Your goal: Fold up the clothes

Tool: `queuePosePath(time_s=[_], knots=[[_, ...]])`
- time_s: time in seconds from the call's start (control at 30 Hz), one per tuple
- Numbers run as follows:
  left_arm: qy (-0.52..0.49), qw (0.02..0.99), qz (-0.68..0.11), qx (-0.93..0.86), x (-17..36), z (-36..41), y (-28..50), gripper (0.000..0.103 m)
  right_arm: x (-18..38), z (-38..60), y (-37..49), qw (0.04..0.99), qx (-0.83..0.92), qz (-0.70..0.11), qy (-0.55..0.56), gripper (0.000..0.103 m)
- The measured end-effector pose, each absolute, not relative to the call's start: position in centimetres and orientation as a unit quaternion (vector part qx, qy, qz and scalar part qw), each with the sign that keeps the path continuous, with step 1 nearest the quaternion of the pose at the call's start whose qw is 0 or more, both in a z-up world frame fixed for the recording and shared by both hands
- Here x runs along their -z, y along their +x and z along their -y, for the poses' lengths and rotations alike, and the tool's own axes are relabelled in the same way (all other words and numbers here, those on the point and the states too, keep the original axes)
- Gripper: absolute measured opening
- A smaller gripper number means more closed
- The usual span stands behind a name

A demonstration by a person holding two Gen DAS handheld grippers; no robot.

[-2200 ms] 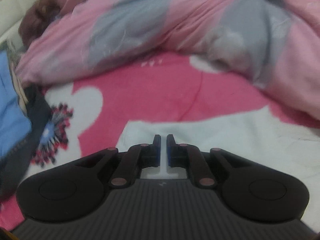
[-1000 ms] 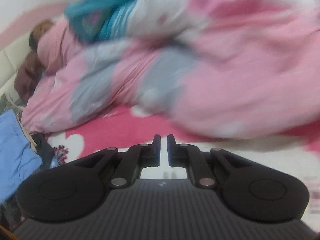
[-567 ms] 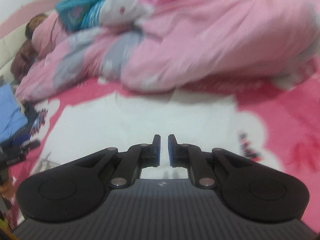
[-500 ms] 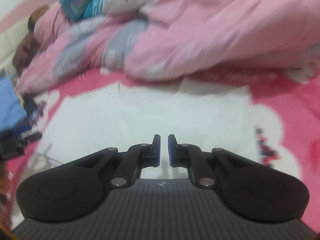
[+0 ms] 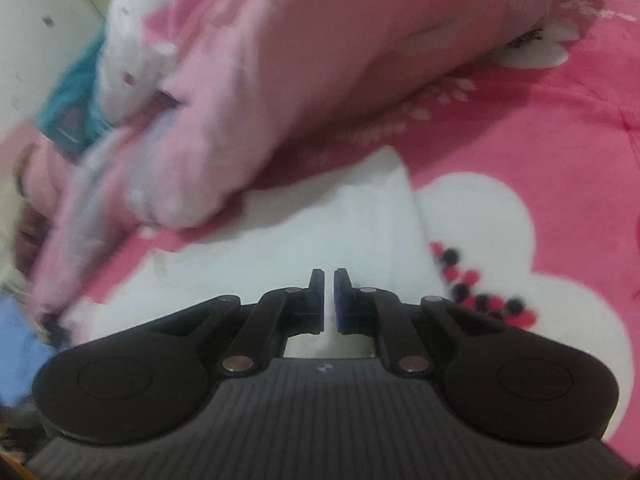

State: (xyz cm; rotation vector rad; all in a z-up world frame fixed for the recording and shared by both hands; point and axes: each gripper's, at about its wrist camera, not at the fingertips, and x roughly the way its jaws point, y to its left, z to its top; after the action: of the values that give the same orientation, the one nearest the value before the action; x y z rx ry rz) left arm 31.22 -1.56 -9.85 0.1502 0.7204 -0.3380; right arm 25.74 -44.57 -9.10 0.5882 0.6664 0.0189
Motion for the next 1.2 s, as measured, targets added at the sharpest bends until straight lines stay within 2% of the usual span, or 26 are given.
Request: queuePosePath(time_s=[0.17, 0.2, 0.3, 0.33, 0.53, 0.67, 0.7, 0.73, 0.83, 0.87, 1.03, 1.2], knots=[[0.073, 0.922, -0.344, 0.161, 9.9, 1.4, 31.0, 0.055, 9.2, 44.6, 23.8, 0.9, -0.034, -0.32, 0.295, 0.005], [0.072, 0.923, -0.342, 0.162, 9.9, 1.4, 30.9, 0.056, 9.4, 44.8, 23.5, 0.899, -0.035, -0.318, 0.3, 0.0], [0.073, 0.923, -0.34, 0.163, 9.9, 1.3, 30.8, 0.056, 9.8, 45.6, 22.4, 0.895, -0.038, -0.315, 0.314, 0.0], [0.073, 0.923, -0.34, 0.163, 10.0, 1.3, 30.9, 0.057, 9.9, 45.8, 22.0, 0.894, -0.039, -0.313, 0.319, 0.006], [0.071, 0.924, -0.337, 0.165, 10.1, 1.2, 30.9, 0.06, 9.1, 42.8, 21.9, 0.892, -0.095, -0.317, 0.308, 0.007], [0.055, 0.925, -0.336, 0.172, 10.2, 0.8, 30.9, 0.062, 12.3, 41.0, 23.5, 0.873, -0.112, -0.361, 0.309, 0.006], [0.049, 0.924, -0.336, 0.175, 10.2, 0.6, 30.9, 0.063, 13.6, 41.5, 23.7, 0.861, -0.108, -0.374, 0.327, 0.001], [0.045, 0.924, -0.336, 0.178, 10.2, 0.5, 30.9, 0.063, 14.5, 42.3, 23.2, 0.848, -0.114, -0.369, 0.363, 0.001], [0.034, 0.923, -0.337, 0.182, 9.9, 0.1, 31.0, 0.063, 15.0, 44.1, 21.5, 0.792, -0.137, -0.362, 0.472, 0.007], [0.028, 0.925, -0.334, 0.179, 9.6, 0.0, 31.0, 0.063, 14.2, 44.0, 21.2, 0.79, -0.151, -0.355, 0.477, 0.007], [0.009, 0.933, -0.321, 0.161, 8.2, 0.6, 31.6, 0.063, 10.2, 41.3, 23.9, 0.827, -0.164, -0.344, 0.413, 0.007], [0.03, 0.934, -0.317, 0.159, 7.6, 3.3, 34.1, 0.062, 13.3, 41.4, 28.2, 0.827, -0.114, -0.367, 0.41, 0.005]])
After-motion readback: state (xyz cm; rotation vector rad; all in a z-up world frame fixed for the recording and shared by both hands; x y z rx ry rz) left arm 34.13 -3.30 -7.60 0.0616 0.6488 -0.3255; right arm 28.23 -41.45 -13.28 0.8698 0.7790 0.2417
